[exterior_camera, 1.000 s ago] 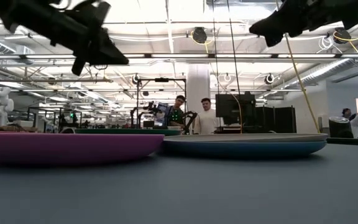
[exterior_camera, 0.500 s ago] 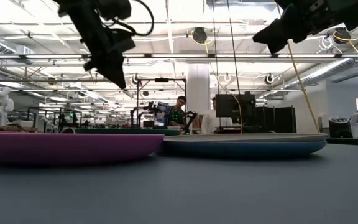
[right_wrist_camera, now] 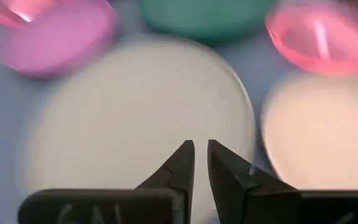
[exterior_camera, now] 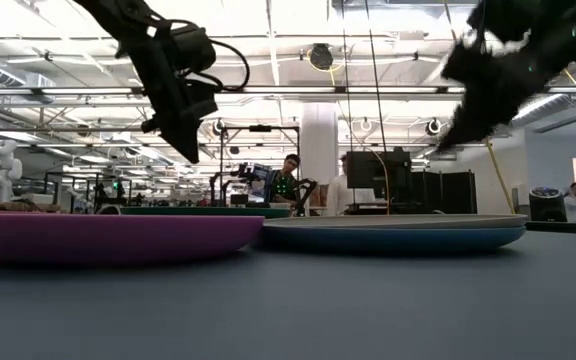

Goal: Stack plastic plates
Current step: Stack the green plate on top of the gray plate

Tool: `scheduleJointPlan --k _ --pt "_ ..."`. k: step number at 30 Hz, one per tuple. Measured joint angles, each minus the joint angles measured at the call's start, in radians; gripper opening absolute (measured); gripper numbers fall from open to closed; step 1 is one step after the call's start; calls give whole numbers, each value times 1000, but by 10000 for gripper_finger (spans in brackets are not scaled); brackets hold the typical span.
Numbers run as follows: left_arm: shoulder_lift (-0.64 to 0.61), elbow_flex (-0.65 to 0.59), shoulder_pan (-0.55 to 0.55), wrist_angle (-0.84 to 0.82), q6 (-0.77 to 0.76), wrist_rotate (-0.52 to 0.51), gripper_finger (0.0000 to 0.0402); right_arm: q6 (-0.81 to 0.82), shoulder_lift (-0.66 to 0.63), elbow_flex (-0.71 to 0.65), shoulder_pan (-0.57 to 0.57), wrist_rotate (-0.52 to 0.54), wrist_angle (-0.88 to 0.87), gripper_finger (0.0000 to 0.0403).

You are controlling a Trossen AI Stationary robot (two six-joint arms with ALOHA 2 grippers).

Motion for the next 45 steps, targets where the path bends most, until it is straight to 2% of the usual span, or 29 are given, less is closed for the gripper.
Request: scheduleJointPlan --k 4,6,10,18,23,32,45 --pt "7 0 4 5 7 -1 17 89 24 -61 0 170 -53 38" --pt "7 0 4 15 16 -1 17 136 29 -69 1 213 -97 38" --pt "7 0 4 29 21 -4 17 208 28 -108 9 215 -92 38" --pt "7 0 4 51 11 -6 17 233 28 -229 45 135 108 38" --pt "7 0 4 54 1 -7 17 238 37 -234 67 136 170 38" --pt "7 0 -1 57 -3 -7 17 241 117 -236 80 141 173 38" --pt "7 0 -21 69 -4 -7 17 229 113 -236 80 161 234 38"
